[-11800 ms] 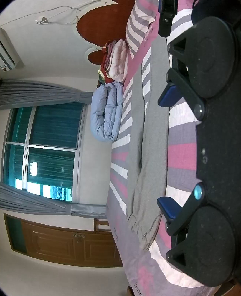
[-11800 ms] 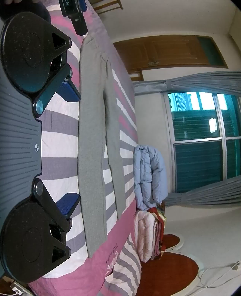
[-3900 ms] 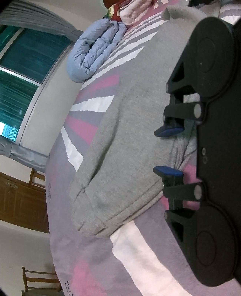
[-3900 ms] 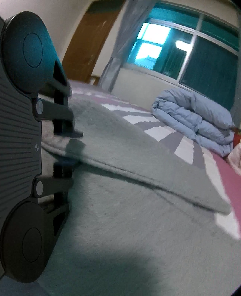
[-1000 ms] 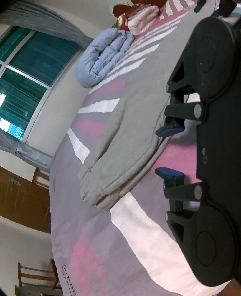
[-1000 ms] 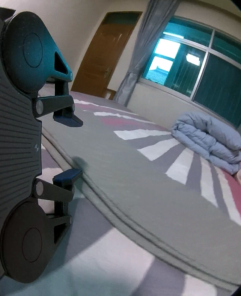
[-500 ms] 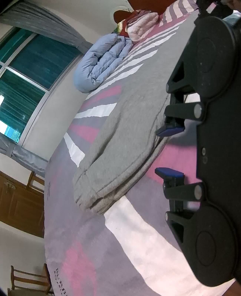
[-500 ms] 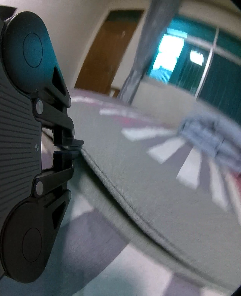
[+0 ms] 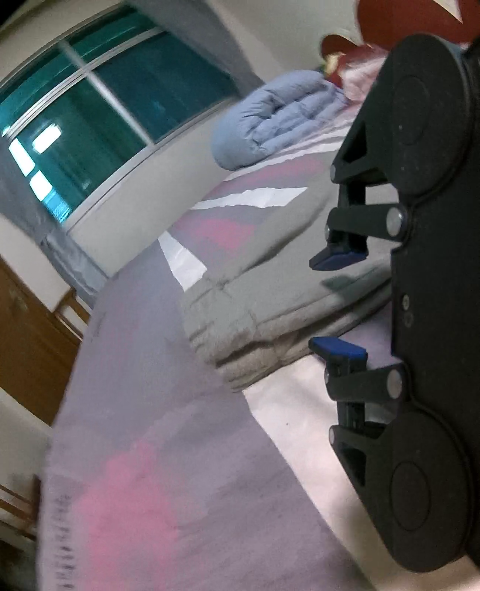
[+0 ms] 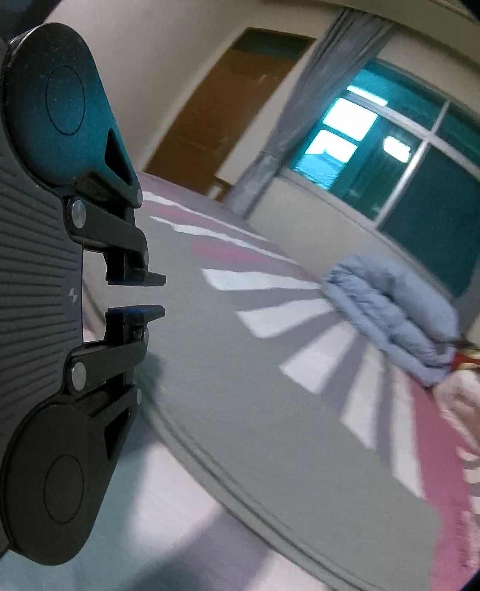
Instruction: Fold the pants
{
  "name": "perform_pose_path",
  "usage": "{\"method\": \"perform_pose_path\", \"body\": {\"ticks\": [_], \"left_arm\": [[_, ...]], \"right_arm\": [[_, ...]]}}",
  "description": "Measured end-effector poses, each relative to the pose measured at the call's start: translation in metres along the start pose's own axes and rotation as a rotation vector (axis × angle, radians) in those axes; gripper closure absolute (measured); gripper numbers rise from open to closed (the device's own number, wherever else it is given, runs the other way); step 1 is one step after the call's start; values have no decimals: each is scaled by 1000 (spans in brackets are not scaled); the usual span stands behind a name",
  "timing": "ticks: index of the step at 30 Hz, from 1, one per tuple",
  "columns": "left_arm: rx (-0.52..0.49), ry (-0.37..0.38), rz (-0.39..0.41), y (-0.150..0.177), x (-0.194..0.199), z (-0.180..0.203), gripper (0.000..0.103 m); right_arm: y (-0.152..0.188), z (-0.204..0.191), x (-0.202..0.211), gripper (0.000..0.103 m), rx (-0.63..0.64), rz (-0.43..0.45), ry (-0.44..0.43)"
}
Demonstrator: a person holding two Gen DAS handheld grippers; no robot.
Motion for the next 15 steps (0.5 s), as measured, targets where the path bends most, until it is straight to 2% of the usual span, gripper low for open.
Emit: {"method": "perform_pose_path", "body": {"ticks": [1,3,4,5,10,12,13,15], "left_arm": [[21,8,-10,-2,-5,-5,74],[67,38,-22,-6,-18,-17,74],[76,56,-23,-9,-23,-21,74],[82,74,-21,-13,-27,-23,74],[132,163,-37,-25,-42,-28,69],[135,172,-34,-25,-43,-28,69],[126,169,-29,-23,-42,-27,75],[108,115,5,-22,-29,-22,82]], "right_arm": [[-4,3,5,88,1,22,15],[-9,11,12,74,-12,54,36],[-11,16,15,63,-27,69,49],[-13,21,20,60,-45,83,51],[-24,44,30,60,-182,143,21],[-24,51,33,60,-212,147,20],[-24,54,35,60,-225,148,19],[-26,58,40,60,-247,155,18]]}}
Point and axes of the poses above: each gripper's, at about its wrist camera, not at the fingertips, and x roughly against the way its jaws point, z to its right, y to its underside, the point moved 10 cm from there along -x, roughly the way its jaws point, and after that the axes turned 13 degrees about -z, right-handed, at the moved point
